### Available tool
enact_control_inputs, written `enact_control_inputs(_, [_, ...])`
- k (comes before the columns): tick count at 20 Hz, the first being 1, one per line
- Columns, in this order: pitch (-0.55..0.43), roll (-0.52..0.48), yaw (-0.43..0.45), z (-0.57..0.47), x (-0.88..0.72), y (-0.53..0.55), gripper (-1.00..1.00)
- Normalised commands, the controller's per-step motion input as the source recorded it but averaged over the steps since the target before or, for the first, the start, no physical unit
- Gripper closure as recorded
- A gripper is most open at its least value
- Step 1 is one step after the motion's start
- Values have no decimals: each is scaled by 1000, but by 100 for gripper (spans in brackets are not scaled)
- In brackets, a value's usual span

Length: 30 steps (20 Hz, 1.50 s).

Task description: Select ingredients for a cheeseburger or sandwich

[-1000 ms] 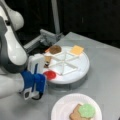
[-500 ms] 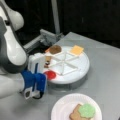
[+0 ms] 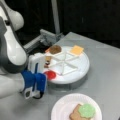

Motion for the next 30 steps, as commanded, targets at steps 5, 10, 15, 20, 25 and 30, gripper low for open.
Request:
enact_control_inputs(5, [35,-38,-43,-24,80,21,100])
enact_control_inputs(10, [62,-111,-37,-25,62,11,100])
enact_control_inputs(15, [85,-141,-7,17,18,-7,100])
enact_control_inputs(20, [93,-124,13,47,-3,29,100])
enact_control_inputs(25, [103,-116,29,82,-12,52,100])
enact_control_inputs(30, [139,-129,61,173,-20,-31,100])
